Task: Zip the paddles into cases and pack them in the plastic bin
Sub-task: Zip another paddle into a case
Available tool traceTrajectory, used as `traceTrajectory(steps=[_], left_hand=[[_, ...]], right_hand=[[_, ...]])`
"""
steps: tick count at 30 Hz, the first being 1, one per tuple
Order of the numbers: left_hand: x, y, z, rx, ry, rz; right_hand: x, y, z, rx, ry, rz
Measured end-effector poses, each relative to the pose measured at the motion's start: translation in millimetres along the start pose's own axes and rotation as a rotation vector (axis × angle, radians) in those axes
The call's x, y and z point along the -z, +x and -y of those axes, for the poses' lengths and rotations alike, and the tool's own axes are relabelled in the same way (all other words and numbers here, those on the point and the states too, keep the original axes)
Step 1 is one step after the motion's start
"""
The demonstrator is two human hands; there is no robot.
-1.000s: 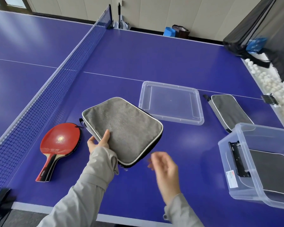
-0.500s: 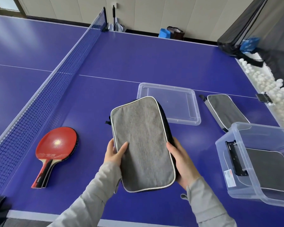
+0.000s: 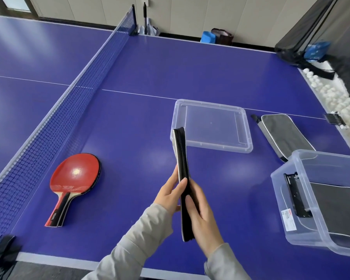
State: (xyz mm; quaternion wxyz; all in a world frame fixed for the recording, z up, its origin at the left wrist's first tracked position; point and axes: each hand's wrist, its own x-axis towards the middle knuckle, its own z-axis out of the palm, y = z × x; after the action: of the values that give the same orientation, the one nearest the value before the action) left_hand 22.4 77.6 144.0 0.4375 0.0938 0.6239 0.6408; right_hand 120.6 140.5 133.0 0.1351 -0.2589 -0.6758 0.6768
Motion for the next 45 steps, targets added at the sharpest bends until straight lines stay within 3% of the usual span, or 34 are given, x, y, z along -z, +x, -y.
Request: traceTrajectory(steps=[16,22,25,34,45], left_hand=[[7.9,-8.5,10.0,-0.03,0.192,-0.04],[45.8,-6.3,18.6,-0.027,0.421,-0.378],[88.9,-4.8,28.6,0.032,0.475,-0.545],[173.6,12.3,78.2,0.154,0.523,-0.675],[178.5,36.2,122.7,0.131,0.559,-0.645]], right_hand=[[9.0,7.5,-10.0,-0.013,-0.246,-0.092],[30.0,11.1,-13.0,0.074,-0.388,-0.319],[57.0,15.6,-20.3,0.033,-0.381,-0.376],[101.7,15.7,-77.4,-0.33,-0.269,-0.335],[86.7,26.7,-140.6,-0.44,-0.763,-0.159]])
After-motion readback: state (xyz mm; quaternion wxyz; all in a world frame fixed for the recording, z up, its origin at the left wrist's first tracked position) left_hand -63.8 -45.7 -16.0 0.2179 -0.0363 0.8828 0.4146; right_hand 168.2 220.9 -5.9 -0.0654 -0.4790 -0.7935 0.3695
